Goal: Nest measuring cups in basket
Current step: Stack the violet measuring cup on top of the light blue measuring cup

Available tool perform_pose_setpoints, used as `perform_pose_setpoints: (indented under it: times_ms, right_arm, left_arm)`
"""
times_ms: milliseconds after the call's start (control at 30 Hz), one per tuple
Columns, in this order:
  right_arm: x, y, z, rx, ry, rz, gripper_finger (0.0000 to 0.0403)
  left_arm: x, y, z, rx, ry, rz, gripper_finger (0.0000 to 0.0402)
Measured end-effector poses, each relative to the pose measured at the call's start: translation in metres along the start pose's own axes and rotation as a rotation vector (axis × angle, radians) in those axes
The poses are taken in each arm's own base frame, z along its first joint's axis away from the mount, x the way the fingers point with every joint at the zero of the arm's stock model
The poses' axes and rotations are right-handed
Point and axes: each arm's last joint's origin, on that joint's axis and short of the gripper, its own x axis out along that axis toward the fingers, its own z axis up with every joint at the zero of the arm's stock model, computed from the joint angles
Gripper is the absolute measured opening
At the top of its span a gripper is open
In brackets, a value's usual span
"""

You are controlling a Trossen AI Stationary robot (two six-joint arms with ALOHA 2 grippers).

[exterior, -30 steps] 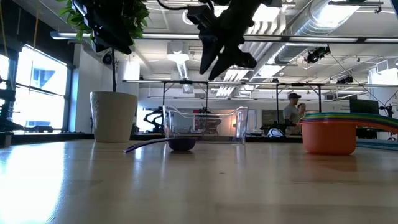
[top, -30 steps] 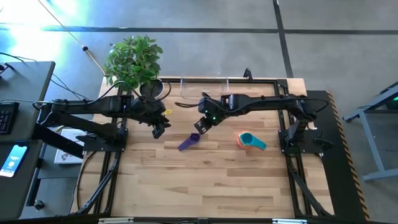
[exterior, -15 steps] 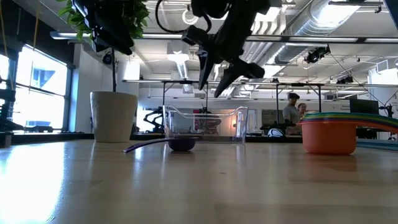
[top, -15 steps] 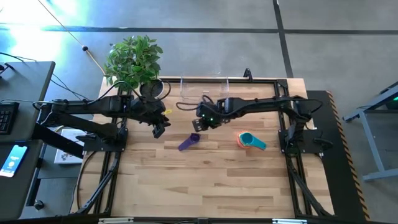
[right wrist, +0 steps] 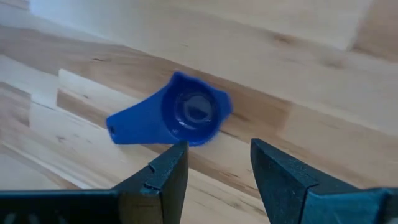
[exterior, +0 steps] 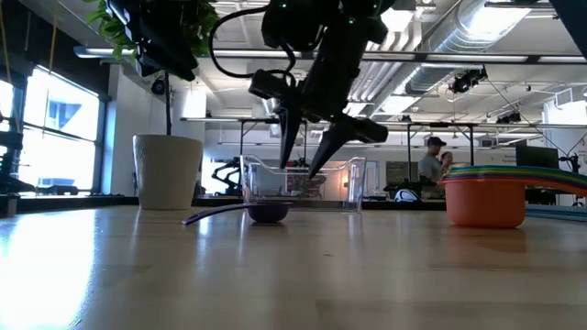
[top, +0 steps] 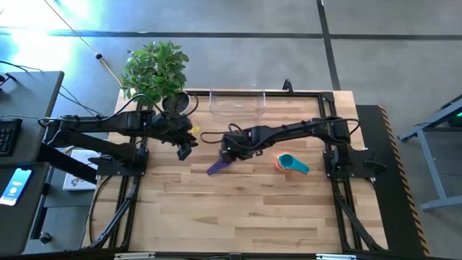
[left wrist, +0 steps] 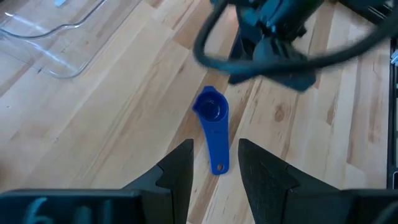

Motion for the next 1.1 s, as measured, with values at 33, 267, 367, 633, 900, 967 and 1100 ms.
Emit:
perform_pose_setpoints:
  times_ms: [33,267,367,633,900,967,1100]
  right_arm:
    - [0.003,0.002,0.000,0.008,-0.003,0.013,0.0165]
    - [0.023,0.007,-0.005,0.058,-0.029,0.031,0.0165]
    - [0.028,0.006,-0.007,0.075,-0.024,0.019,0.0165]
    - [0.037,0.006,-0.011,0.103,-0.029,-0.003,0.0165]
    - [0.038,0.006,-0.012,0.141,-0.094,-0.014,0.0164]
    - [0.040,0.006,-0.012,0.141,-0.094,-0.020,0.0159]
    - [0.050,0.005,-0.016,0.134,-0.074,-0.032,0.0137]
  left_arm:
    - [0.000,0.000,0.000,0.000,-0.001,0.000,0.0117]
    - [0.000,0.000,0.000,0.000,-0.001,0.000,0.0117]
    - [0.000,0.000,0.000,0.000,-0.001,0.000,0.0117]
    - [0.000,0.000,0.000,0.009,0.001,0.001,0.0117]
    - [0.000,0.000,0.000,0.019,0.000,0.002,0.0117]
    - [0.000,0.000,0.000,0.019,-0.005,0.012,0.0117]
    - [0.000,0.001,0.000,0.019,-0.009,0.020,0.0117]
